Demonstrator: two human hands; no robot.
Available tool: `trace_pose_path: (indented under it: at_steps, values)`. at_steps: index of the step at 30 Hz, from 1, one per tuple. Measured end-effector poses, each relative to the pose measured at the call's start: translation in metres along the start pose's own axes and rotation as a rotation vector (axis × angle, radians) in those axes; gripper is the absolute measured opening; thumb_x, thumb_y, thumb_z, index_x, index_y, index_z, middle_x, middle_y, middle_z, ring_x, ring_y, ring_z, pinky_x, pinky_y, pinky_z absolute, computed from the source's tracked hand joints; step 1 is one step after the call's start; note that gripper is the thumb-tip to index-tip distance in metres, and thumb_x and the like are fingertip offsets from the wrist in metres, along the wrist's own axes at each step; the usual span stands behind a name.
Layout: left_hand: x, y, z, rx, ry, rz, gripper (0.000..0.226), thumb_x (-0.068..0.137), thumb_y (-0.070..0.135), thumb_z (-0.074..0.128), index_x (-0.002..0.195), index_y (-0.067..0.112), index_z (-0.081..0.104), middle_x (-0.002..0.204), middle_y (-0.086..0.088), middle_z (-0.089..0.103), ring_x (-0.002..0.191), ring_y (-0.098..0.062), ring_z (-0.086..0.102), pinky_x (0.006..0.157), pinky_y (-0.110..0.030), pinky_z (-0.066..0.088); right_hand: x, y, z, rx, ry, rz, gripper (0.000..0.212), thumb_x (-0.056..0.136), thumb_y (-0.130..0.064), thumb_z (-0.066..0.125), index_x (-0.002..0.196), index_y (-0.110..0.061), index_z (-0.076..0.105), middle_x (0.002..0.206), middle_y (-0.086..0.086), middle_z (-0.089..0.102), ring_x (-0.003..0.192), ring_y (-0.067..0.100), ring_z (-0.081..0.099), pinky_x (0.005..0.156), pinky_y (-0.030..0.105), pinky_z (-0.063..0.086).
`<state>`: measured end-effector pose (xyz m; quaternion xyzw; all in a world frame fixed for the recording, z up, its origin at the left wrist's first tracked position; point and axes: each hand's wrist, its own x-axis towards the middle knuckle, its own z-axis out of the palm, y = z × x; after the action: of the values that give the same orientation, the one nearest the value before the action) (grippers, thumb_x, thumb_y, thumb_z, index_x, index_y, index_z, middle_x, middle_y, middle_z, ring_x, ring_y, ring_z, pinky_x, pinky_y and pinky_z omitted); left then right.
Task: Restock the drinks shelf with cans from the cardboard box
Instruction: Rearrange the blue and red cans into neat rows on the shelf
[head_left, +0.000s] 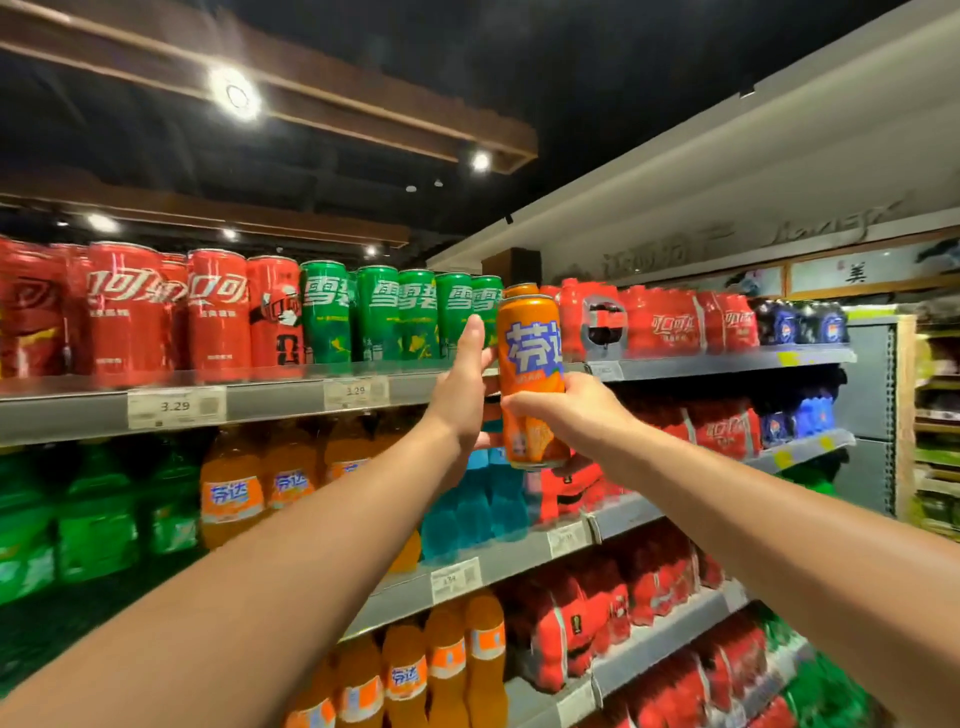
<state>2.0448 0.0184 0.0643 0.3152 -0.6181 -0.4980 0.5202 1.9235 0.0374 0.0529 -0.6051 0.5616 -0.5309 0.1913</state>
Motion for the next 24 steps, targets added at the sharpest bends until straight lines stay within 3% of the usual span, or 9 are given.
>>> trace_pose_path:
  at_steps: [4,7,9,11,15,19,21,24]
  values:
    - [0.024,-0.006,0.035,-0.049,0.024,0.022,0.079,0.085,0.075,0.021,0.142,0.024,0.041,0.142,-0.006,0.048,0.128,-0.028,0.045,0.103,-0.058,0.036,0.025,0.017,-0.033,0.001,-0.002,-0.016,0.027,0.071,-0.040,0.075,0.090,-0.023,0.066,0.089,0.006,0.073,0.078,0.025,0.071,0.063,0.042,0.060]
    - [0.039,-0.008,0.052,-0.115,0.006,0.037,0.073,0.089,0.071,0.017,0.139,0.025,0.044,0.121,0.000,0.057,0.103,-0.020,0.058,0.083,-0.043,0.048,0.045,0.026,-0.048,0.039,0.020,0.000,0.041,0.069,-0.039,0.076,0.103,-0.023,0.062,0.093,0.006,0.071,0.078,0.025,0.070,0.062,0.042,0.059]
    - [0.050,-0.012,0.057,-0.119,0.018,0.039,0.073,0.089,0.071,0.017,0.141,0.027,0.041,0.123,0.000,0.054,0.105,-0.022,0.057,0.089,-0.048,0.047,0.060,0.032,-0.054,0.085,0.026,0.014,0.045,0.070,-0.037,0.076,0.108,-0.019,0.062,0.095,0.008,0.071,0.077,0.025,0.070,0.060,0.039,0.057]
    - [0.062,-0.017,0.059,-0.081,0.030,0.036,0.073,0.088,0.072,0.017,0.141,0.028,0.040,0.137,-0.004,0.051,0.118,-0.027,0.053,0.099,-0.054,0.041,0.078,0.040,-0.057,0.131,0.043,0.022,0.044,0.071,-0.034,0.076,0.110,-0.017,0.063,0.098,0.008,0.071,0.083,0.026,0.069,0.069,0.040,0.057]
    - [0.088,-0.028,0.053,-0.034,0.057,0.043,0.073,0.088,0.072,0.013,0.140,0.030,0.042,0.136,-0.007,0.054,0.108,-0.024,0.055,0.095,-0.049,0.039,0.118,0.051,-0.060,0.199,0.098,0.024,0.043,0.069,-0.032,0.078,0.107,-0.016,0.065,0.099,0.005,0.070,0.093,0.024,0.067,0.079,0.035,0.053]
    - [0.118,-0.035,0.041,0.000,0.100,0.038,0.071,0.089,0.071,0.013,0.137,0.029,0.046,0.134,-0.006,0.055,0.106,-0.024,0.056,0.095,-0.048,0.040,0.158,0.056,-0.058,0.208,0.118,-0.040,0.048,0.067,-0.031,0.080,0.109,-0.014,0.066,0.103,0.005,0.071,0.097,0.023,0.066,0.091,0.040,0.052]
    - [0.134,-0.037,0.035,0.006,0.115,0.040,0.072,0.089,0.070,0.014,0.137,0.028,0.047,0.133,-0.006,0.055,0.108,-0.025,0.057,0.095,-0.048,0.041,0.176,0.056,-0.055,0.207,0.118,-0.059,0.046,0.067,-0.031,0.080,0.108,-0.014,0.066,0.102,0.005,0.071,0.096,0.022,0.066,0.088,0.037,0.053]
    - [0.158,-0.039,0.029,0.004,0.132,0.040,0.071,0.090,0.069,0.016,0.136,0.025,0.048,0.130,-0.006,0.056,0.110,-0.026,0.057,0.092,-0.047,0.043,0.200,0.053,-0.048,0.206,0.124,-0.094,0.041,0.069,-0.030,0.081,0.105,-0.015,0.067,0.098,0.004,0.071,0.089,0.018,0.065,0.071,0.027,0.047]
